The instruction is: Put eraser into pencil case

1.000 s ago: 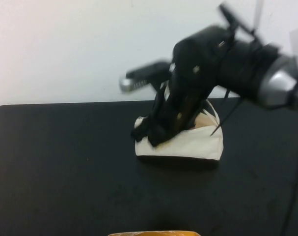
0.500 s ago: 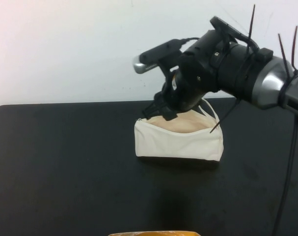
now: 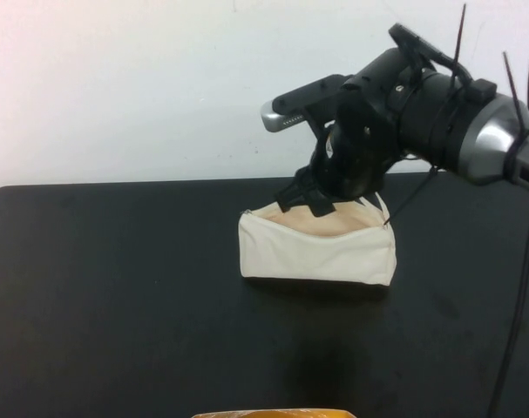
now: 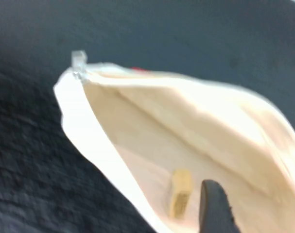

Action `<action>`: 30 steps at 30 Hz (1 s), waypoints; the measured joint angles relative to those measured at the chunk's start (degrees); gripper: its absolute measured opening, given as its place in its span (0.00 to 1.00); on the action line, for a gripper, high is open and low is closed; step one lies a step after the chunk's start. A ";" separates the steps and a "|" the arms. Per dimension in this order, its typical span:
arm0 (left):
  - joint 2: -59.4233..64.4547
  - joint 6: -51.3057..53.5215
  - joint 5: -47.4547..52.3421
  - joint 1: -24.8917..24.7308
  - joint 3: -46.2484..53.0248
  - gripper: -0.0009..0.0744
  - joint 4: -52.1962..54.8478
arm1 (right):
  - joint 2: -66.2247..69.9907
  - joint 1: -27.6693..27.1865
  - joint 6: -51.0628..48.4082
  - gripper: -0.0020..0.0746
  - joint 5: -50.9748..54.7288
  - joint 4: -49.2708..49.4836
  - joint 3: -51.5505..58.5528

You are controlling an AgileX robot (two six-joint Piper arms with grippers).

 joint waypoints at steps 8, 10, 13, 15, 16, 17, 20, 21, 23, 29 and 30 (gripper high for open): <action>0.00 0.00 0.00 0.00 0.00 0.01 0.00 | -7.99 1.05 -4.61 0.27 5.99 -0.11 1.30; 0.00 0.00 0.00 0.00 0.00 0.01 0.00 | -11.86 2.89 -6.67 0.14 5.63 -0.11 3.16; 0.00 0.00 0.00 0.00 0.00 0.01 -0.03 | -19.42 6.52 -7.99 0.06 3.77 -0.32 7.73; 0.00 0.00 0.00 0.00 0.00 0.01 -0.03 | -24.26 8.95 -7.92 0.04 1.85 -0.90 11.99; 0.00 0.00 0.00 0.00 0.00 0.01 -0.03 | -26.94 10.16 -7.68 0.03 0.41 -1.20 14.31; 0.00 0.00 0.00 0.00 0.00 0.01 -0.03 | -29.52 11.17 -7.69 0.03 -0.68 -1.60 16.66; 0.00 0.00 0.00 0.00 0.00 0.01 -0.03 | -36.30 13.52 -7.56 0.03 -2.79 -2.46 23.01; 0.00 0.00 0.00 0.00 0.00 0.01 -0.03 | -38.57 14.05 -7.56 0.03 -3.03 -2.71 24.69; 0.00 0.00 0.00 0.00 0.00 0.01 -0.03 | -42.91 15.01 -7.56 0.03 -3.12 -2.92 28.62; 0.00 0.00 0.00 0.00 0.00 0.01 -0.03 | -55.48 15.41 -9.43 0.03 2.89 -0.95 40.17; 0.00 0.00 0.00 0.00 0.00 0.01 -0.03 | -57.86 15.41 -9.69 0.03 3.51 -0.03 41.84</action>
